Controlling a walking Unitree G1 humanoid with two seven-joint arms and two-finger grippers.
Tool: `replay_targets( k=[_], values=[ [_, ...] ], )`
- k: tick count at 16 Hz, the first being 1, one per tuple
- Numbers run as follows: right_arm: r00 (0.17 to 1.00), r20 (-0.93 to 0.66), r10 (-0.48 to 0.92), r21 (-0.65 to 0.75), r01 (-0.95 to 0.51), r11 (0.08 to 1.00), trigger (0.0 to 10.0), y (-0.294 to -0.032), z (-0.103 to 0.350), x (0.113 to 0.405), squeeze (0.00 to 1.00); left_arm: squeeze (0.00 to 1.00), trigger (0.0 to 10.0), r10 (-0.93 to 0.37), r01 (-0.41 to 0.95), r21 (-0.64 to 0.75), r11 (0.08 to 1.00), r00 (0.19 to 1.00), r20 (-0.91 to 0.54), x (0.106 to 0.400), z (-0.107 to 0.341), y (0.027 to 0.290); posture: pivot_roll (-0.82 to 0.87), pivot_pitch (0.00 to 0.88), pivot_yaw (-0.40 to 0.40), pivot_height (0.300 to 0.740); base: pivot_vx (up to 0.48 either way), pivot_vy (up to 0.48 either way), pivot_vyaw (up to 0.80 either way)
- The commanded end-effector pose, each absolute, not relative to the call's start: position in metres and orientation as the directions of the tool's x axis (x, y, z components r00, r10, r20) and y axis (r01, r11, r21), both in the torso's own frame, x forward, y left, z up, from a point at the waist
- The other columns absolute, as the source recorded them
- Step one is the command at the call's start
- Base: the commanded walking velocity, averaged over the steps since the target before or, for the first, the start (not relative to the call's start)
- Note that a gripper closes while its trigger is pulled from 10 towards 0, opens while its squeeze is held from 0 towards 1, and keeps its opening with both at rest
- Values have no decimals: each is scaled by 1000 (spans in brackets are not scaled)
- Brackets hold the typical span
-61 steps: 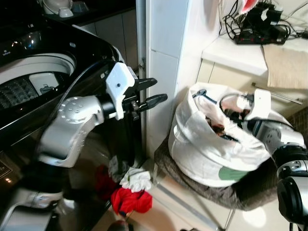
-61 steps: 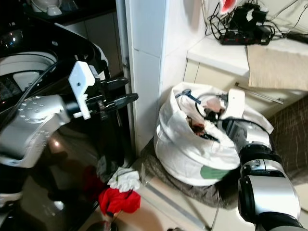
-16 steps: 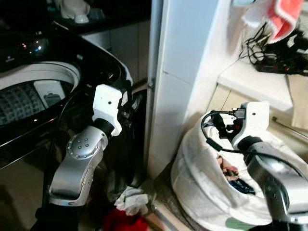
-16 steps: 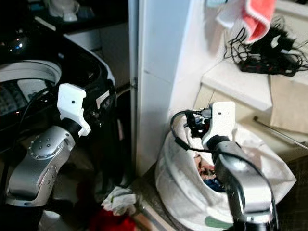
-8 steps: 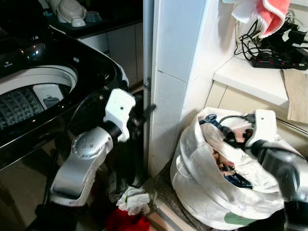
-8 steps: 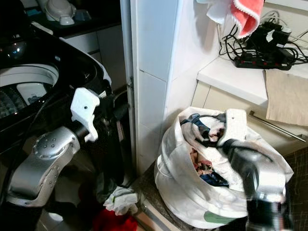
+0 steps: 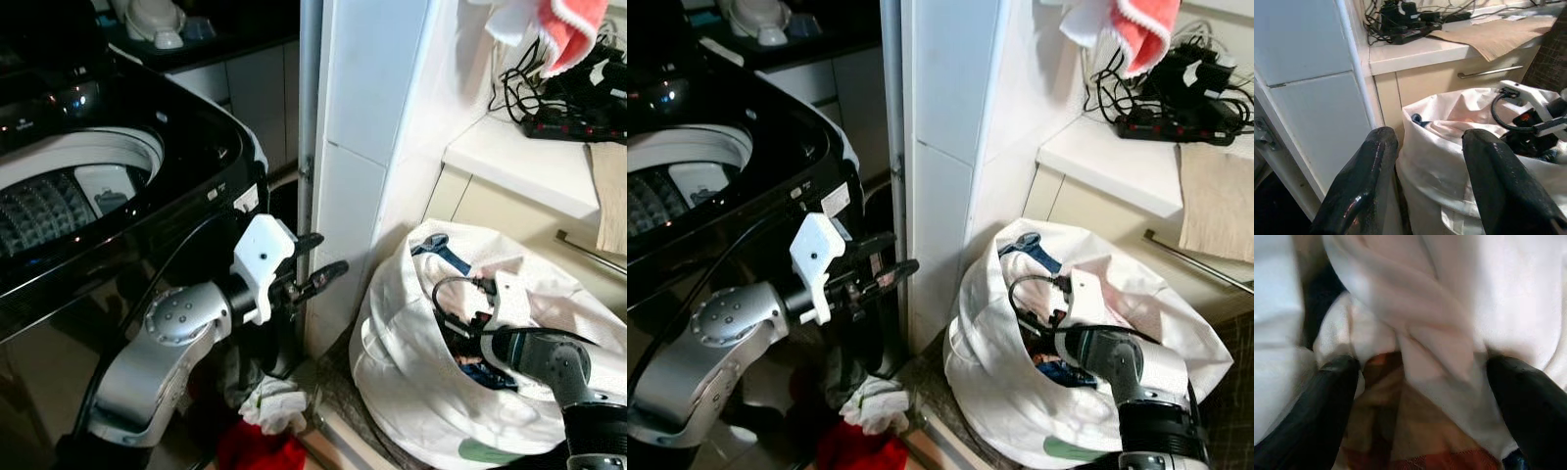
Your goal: Clothes washing
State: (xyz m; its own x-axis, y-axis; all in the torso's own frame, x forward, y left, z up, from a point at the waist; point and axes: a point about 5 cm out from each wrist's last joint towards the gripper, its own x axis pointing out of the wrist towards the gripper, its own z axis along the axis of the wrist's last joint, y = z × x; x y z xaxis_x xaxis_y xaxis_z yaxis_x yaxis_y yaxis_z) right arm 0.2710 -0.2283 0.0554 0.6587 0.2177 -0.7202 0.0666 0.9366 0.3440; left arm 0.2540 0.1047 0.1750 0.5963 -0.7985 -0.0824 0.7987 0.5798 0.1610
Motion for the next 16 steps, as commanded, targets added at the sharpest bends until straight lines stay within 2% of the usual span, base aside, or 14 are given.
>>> replay_targets(
  k=[1,5,16],
  values=[
    [629,-751,201,324,85,942,0,-231,47,266,0,0,10000,-814,819,161,551,570,-113,250,174,104,-21,0,-35,740,0,0,0],
    [642,-733,226,371,99,923,0,-235,46,264,0,0,10000,-846,851,131,509,522,-110,245,174,103,-22,0,-30,740,0,0,0],
    [692,-688,219,389,96,916,0,-238,50,266,0,0,10000,-838,847,144,512,529,-134,248,173,105,-26,0,-17,740,0,0,0]
  ],
)
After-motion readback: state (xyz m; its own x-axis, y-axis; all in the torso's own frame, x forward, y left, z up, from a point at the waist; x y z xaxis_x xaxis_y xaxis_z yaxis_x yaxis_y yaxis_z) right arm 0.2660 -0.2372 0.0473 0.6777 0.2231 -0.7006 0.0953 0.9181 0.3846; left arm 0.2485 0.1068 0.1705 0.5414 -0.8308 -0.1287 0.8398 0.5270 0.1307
